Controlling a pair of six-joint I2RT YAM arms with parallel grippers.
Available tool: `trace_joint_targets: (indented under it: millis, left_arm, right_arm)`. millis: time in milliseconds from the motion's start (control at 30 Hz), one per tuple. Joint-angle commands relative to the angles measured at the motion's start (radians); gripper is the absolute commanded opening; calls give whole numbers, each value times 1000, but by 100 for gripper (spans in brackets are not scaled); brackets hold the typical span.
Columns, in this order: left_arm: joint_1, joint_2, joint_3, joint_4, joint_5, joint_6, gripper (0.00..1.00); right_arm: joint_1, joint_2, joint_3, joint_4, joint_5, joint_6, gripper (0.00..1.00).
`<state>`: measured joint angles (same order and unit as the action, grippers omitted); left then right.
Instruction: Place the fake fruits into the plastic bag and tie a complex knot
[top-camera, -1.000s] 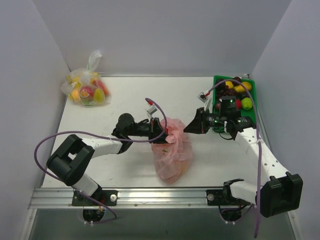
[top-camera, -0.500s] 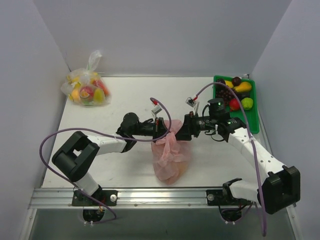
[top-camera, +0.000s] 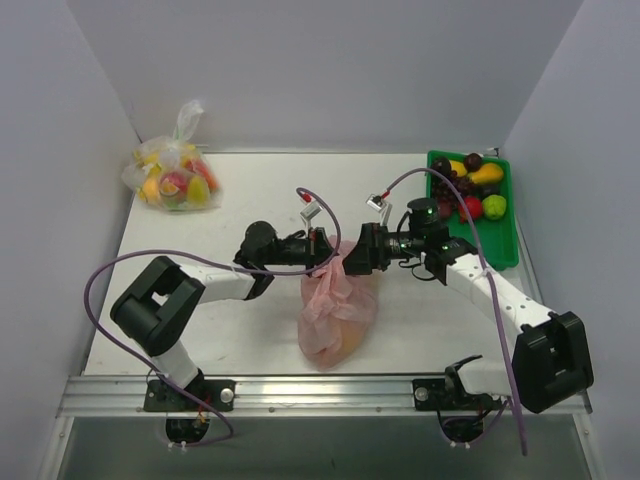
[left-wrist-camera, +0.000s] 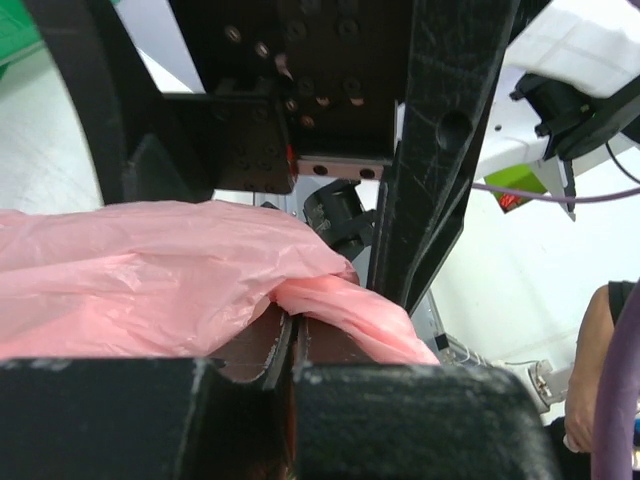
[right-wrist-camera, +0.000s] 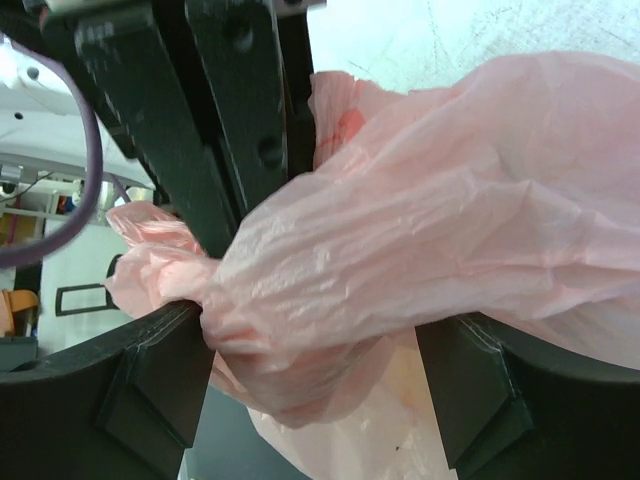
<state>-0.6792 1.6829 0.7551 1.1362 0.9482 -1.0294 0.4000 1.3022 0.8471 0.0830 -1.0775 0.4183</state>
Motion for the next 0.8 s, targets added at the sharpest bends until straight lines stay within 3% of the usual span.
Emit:
trace_joint_targets:
  millis: [0,400,667,767]
  left_arm:
    - [21,-46,59,57,-35,-29,0]
    - [-54,-19,50,140,-63,-70,0]
    - [-63,-26,-68,162,-43,-40,0]
    - [-57,-38,-100,158,-31,-35,0]
  right_arm:
    - [5,-64,-68,133,-2,57,78]
    - [43,114,18,448,54,229,80]
    - [45,117,44,485,64,249,80]
    - [42,92,56,375,47,155,78]
